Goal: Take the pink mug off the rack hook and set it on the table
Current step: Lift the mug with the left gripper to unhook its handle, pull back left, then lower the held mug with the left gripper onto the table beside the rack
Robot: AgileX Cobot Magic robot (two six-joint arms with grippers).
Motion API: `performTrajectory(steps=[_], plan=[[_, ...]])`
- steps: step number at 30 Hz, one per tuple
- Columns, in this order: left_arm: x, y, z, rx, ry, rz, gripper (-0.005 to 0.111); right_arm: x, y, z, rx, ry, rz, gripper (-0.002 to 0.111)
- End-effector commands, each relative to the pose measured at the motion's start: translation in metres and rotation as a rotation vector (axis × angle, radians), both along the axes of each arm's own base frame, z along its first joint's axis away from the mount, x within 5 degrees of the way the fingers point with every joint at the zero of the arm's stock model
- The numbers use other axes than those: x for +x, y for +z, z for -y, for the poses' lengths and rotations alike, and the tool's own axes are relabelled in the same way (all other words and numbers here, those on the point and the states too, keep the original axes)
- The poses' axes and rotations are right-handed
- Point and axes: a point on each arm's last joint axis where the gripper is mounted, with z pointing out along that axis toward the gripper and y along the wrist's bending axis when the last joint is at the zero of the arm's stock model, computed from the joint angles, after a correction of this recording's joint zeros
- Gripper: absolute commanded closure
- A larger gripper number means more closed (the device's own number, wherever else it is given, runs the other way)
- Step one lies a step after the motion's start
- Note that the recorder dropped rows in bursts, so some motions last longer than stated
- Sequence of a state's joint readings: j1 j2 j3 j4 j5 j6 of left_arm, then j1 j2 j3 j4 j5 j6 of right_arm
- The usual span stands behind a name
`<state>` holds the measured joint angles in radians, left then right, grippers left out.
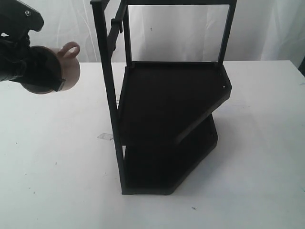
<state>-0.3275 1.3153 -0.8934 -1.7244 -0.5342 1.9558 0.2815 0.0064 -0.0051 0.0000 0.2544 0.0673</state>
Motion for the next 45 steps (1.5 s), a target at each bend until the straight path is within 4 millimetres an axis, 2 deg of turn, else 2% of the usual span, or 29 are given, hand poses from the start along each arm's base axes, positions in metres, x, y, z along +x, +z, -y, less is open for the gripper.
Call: performTrajectory(steps=[1,9,14,19,23,28,34,38,42,45], plan=[[-0.003,0.003,0.002,-0.021,-0.015,0.006,0.107,0.000,-0.001,0.000,-0.003,-0.004,0.011,0.108],[-0.005,-0.003,0.001,-0.049,0.002,-0.010,0.107,0.000,-0.001,0.000,-0.003,-0.004,0.011,0.108],[-0.015,-0.036,0.004,-0.166,-0.015,-0.063,0.107,0.000,-0.001,0.000,-0.003,-0.004,0.011,0.108],[-0.029,-0.053,0.008,-0.277,-0.057,-0.088,0.107,0.000,-0.001,0.000,-0.003,-0.004,0.011,0.108],[-0.037,-0.057,0.014,-0.376,-0.134,-0.184,0.107,0.000,-0.001,0.000,-0.003,-0.004,0.011,0.108],[-0.046,-0.052,0.017,-0.447,-0.197,-0.240,0.107,0.000,0.000,0.000,-0.003,-0.004,0.013,0.108],[-0.053,-0.046,0.015,-0.374,-0.295,-0.237,0.107,0.000,0.000,0.000,-0.003,-0.004,0.013,0.108],[-0.062,-0.051,0.015,-0.284,-0.404,-0.332,0.107,0.000,0.000,0.000,-0.003,-0.004,0.013,0.108],[-0.068,-0.061,0.004,-0.221,-0.298,-0.506,0.107,0.000,0.000,0.000,-0.003,-0.004,0.013,0.108],[-0.069,-0.058,-0.006,-0.177,-0.183,-0.591,0.107,0.000,0.000,0.000,-0.003,-0.004,0.013,0.108]])
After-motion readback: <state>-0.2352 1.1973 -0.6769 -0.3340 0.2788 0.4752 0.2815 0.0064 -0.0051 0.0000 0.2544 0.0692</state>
